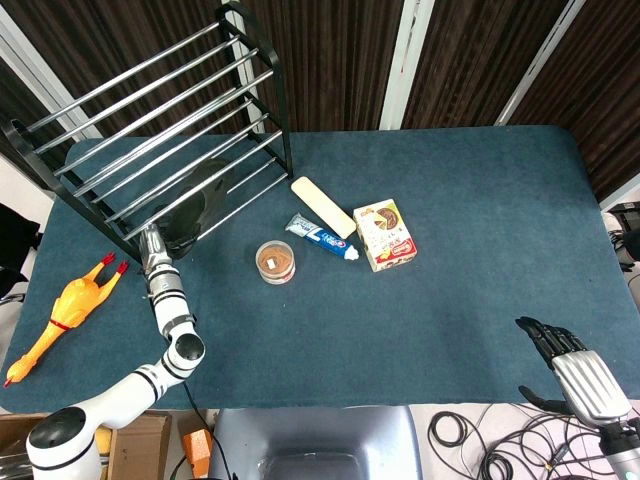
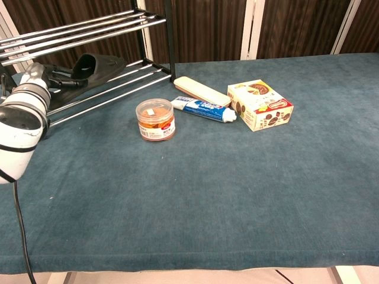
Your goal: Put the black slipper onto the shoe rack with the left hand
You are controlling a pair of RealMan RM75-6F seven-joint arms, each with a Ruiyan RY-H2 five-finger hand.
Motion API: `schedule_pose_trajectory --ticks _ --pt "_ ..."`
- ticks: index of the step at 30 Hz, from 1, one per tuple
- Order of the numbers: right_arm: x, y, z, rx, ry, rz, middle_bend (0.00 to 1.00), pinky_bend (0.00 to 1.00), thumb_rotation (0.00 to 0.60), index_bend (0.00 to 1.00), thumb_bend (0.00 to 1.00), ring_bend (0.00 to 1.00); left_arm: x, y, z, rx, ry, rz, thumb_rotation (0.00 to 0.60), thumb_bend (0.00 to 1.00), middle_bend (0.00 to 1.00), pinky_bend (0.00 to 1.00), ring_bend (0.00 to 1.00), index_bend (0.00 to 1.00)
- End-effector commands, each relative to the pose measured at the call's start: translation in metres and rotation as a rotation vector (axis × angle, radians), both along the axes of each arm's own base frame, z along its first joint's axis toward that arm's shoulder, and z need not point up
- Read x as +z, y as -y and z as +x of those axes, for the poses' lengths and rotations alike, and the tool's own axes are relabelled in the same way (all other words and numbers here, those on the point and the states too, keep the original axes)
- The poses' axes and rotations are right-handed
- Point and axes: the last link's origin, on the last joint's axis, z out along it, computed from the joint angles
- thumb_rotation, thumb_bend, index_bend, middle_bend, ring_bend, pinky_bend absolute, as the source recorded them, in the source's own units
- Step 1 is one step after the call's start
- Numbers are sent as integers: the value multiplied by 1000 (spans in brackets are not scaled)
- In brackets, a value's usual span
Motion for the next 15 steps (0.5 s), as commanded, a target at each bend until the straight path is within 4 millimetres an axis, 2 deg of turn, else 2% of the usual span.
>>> schedule_pose_trajectory --ticks 1,4,10,14,15 --pt "0 0 0 0 1 0 93 188 600 0 158 127 -6 -2 1 3 15 -13 600 360 416 711 512 282" --pt "0 -1 0 1 1 3 108 188 600 0 158 130 -8 -4 -1 -3 0 -16 600 361 342 651 440 211" --pt "2 -1 0 1 5 0 123 198 600 0 158 140 -15 -6 -5 -28 -57 -42 600 361 267 569 367 148" --pt "2 -1 0 1 6 4 126 200 600 0 158 141 -17 -8 -5 -44 -83 -55 600 361 176 370 254 81" --pt "2 -1 0 1 6 5 128 201 600 0 157 142 -18 -8 -6 -47 -93 -55 600 361 165 356 242 74"
